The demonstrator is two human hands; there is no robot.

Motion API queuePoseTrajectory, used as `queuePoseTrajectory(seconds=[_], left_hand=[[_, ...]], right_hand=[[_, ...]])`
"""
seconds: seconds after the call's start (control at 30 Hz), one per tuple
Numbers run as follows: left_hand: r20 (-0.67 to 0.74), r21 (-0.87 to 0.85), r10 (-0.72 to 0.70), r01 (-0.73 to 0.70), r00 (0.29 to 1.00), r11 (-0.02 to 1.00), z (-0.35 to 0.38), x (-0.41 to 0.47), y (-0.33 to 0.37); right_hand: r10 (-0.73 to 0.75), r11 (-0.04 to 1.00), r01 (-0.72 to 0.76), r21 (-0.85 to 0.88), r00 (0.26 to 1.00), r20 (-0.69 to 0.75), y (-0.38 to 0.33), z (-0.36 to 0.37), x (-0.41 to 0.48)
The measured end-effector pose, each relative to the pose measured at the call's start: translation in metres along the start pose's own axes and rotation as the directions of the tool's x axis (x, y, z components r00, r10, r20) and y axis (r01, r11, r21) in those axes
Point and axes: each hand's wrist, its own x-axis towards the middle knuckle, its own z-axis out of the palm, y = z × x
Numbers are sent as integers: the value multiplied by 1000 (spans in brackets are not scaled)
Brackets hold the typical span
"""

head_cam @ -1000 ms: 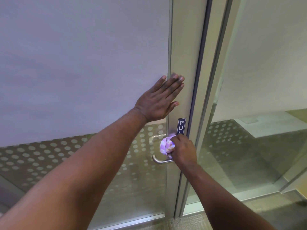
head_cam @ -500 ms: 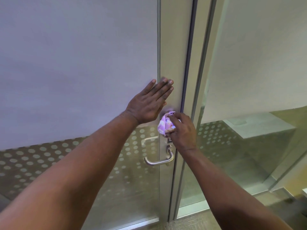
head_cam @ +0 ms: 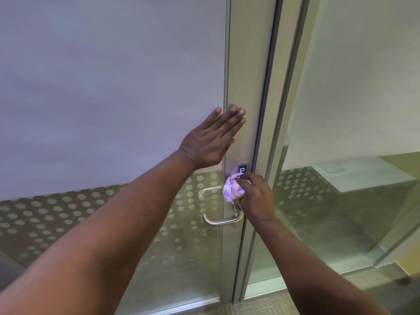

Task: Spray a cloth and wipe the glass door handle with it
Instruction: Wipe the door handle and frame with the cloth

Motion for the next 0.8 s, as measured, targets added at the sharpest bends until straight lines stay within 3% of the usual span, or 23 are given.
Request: queuePoseTrajectory(seconds=[0.27,0.4,0.5,0.6,0.7,0.8], left_hand=[[40,-12,11,-11,999,1000,-5,1,0],[56,-36,8,-6,998,999,-10,2,0],[70,-68,8,-3,998,998,-12,2,0],[78,-104,3,5,997,995,-14,3,0],[103,-156,2,14,995,988,-18,3,-2],[149,-237,5,30,989,971,-25,2,-1]], right_hand=[[207,978,-204,-37,959,193,5,14,-40],[347,935,-352,-38,892,291,9,-3,-47],[414,866,-489,99,815,406,13,-21,-59],[420,744,-580,333,792,443,13,-40,-72],[493,587,-636,501,772,401,6,-59,-77],[535,516,-602,609,782,320,3,-79,-74]])
